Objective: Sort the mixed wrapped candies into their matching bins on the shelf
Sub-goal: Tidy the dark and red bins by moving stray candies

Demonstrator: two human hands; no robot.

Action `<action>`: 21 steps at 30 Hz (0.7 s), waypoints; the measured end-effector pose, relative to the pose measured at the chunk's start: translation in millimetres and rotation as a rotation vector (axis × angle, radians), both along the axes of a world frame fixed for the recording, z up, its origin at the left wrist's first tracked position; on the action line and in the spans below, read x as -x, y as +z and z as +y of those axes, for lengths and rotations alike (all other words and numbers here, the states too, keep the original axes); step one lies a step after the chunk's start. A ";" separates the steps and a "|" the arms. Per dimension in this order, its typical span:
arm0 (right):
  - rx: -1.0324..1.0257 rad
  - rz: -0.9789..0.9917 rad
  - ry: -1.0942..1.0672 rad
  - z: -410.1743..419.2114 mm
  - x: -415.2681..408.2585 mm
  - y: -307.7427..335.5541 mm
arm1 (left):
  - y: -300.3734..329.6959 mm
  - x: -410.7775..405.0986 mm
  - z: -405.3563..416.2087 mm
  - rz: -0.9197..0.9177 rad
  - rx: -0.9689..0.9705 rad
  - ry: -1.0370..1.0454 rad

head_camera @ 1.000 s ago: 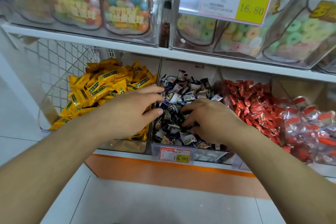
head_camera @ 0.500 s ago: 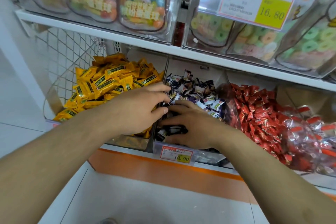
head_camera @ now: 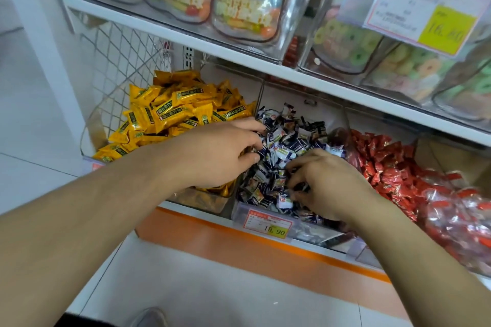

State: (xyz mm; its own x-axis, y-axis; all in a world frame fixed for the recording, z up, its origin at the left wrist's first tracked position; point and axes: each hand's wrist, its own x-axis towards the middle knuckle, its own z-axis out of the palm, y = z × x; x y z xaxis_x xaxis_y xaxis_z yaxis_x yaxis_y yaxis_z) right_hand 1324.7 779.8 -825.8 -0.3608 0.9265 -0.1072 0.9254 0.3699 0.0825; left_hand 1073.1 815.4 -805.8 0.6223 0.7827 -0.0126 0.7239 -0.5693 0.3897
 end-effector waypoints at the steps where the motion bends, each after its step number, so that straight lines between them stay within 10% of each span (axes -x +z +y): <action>1: -0.015 -0.008 -0.015 0.3 -0.1 0.8 | 0.1 0.2 -0.1 0.002 0.001 -0.002; 21: 0.209 0.426 0.168 16.1 35.3 -29.1 | -2.9 -3.0 -1.7 -0.015 -0.023 0.009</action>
State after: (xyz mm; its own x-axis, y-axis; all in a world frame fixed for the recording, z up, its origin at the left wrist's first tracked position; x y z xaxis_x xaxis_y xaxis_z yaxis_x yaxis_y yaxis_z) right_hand 1289.4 796.0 -854.9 -0.5550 0.8265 -0.0947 0.7870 0.4848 -0.3816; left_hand 1076.1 813.7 -808.7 0.6153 0.7882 0.0149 0.7230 -0.5718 0.3878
